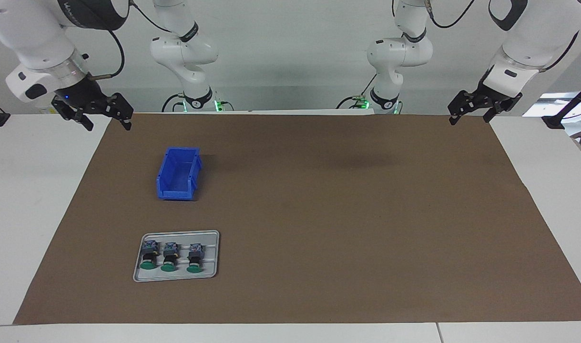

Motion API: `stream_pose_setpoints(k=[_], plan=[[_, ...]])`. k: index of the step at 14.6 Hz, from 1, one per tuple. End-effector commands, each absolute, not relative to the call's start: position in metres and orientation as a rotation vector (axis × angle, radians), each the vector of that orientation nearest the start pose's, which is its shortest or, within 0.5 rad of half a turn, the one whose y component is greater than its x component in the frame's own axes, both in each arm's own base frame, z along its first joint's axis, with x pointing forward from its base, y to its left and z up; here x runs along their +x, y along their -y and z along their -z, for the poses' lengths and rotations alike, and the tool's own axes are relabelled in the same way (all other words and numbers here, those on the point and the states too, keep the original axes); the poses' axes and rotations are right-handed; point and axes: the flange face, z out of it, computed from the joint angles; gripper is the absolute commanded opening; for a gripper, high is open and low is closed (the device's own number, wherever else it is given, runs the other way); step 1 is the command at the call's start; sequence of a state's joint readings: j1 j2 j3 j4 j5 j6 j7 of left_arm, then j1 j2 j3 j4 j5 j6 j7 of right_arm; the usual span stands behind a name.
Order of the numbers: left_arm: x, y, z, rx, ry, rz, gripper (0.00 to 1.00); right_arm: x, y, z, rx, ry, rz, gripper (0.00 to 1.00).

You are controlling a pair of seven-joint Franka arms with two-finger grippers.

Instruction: Place and press button with both arms

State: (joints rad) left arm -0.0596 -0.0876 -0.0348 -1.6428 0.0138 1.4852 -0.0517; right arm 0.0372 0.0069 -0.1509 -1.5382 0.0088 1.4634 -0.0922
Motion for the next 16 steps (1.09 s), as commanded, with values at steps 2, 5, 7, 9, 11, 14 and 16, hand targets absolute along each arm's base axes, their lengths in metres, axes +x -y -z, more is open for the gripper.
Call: stream_pose_setpoints(k=[2,5,7,9,11,14,16], plan=[[0.512,0.049,-0.630,-3.119,-0.090,-0.101,1.00,0.536,0.060,-0.627,-3.135,0.002,-0.120,1.00],[0.512,0.049,-0.630,-3.119,-0.075,-0.103,1.00,0.535,0.062,-0.626,-3.131,-0.007,-0.125,1.00],[0.512,0.048,-0.630,-3.119,-0.075,-0.099,1.00,0.533,0.064,-0.624,-3.124,-0.009,-0.138,1.00],[0.512,0.048,-0.630,-3.119,-0.063,-0.103,1.00,0.534,0.048,-0.625,-3.116,0.082,-0.127,1.00],[0.510,0.050,-0.626,-3.117,-0.070,-0.125,1.00,0.561,-0.007,-0.621,-3.127,0.130,0.017,1.00],[0.510,0.051,-0.628,-3.118,-0.082,-0.108,1.00,0.619,-0.067,-0.580,-3.150,0.131,0.013,1.00],[0.510,0.050,-0.629,-3.118,-0.087,-0.103,1.00,0.667,-0.092,-0.543,-3.140,0.090,0.048,1.00]])
